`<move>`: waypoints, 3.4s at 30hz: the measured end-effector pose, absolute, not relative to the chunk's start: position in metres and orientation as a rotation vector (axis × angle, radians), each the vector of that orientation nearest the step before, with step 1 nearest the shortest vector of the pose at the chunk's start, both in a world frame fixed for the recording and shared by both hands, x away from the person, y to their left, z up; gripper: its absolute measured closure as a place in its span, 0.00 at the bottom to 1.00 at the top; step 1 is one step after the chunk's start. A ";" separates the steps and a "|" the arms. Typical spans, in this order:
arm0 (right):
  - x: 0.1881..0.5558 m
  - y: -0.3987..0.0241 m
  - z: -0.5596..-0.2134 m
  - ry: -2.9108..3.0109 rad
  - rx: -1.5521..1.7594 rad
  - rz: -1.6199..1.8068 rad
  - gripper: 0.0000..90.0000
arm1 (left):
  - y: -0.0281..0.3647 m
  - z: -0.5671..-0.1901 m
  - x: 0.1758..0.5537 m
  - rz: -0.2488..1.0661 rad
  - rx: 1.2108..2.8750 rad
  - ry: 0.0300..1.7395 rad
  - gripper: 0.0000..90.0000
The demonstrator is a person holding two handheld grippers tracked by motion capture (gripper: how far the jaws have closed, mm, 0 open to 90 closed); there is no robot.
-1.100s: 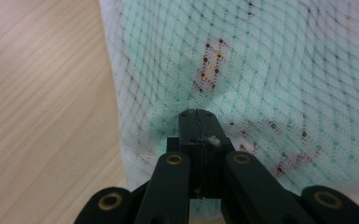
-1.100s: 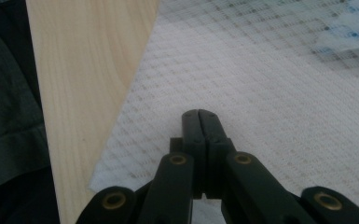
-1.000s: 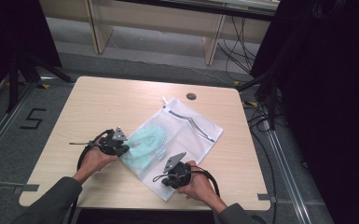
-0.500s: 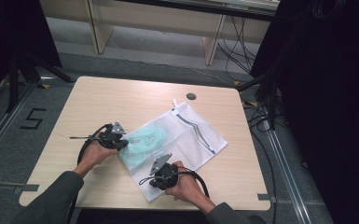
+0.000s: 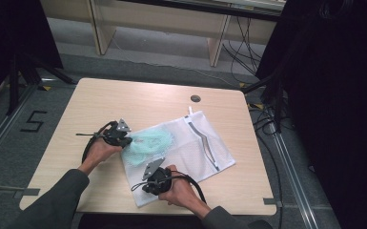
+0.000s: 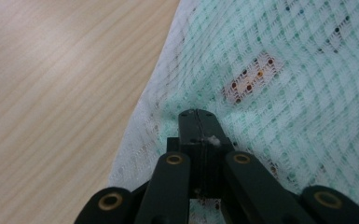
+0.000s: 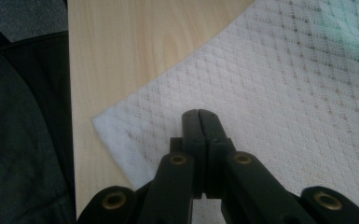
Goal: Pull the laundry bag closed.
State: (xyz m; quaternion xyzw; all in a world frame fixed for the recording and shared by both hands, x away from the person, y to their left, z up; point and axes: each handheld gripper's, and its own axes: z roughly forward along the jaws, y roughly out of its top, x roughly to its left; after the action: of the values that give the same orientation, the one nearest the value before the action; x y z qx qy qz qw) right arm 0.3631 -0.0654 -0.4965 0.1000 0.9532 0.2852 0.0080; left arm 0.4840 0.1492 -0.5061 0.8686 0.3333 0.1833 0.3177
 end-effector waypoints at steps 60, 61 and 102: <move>0.371 -0.160 -0.480 2.878 0.457 0.801 1.00 | 0.169 -0.489 0.422 0.346 2.261 0.908 0.98; 0.371 -0.160 -0.480 2.878 0.457 0.801 1.00 | 0.169 -0.489 0.422 0.346 2.261 0.908 0.97; 0.366 -0.225 -0.489 2.898 0.568 0.852 0.52 | 0.107 -0.481 0.373 0.156 2.213 0.735 0.37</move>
State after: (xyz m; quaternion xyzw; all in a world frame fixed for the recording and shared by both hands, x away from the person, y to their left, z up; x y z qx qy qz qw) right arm 0.3662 -0.2250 -0.4886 0.1846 0.9424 0.2769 0.0342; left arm 0.3733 0.1072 -0.4811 0.8713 0.2896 0.0615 0.3915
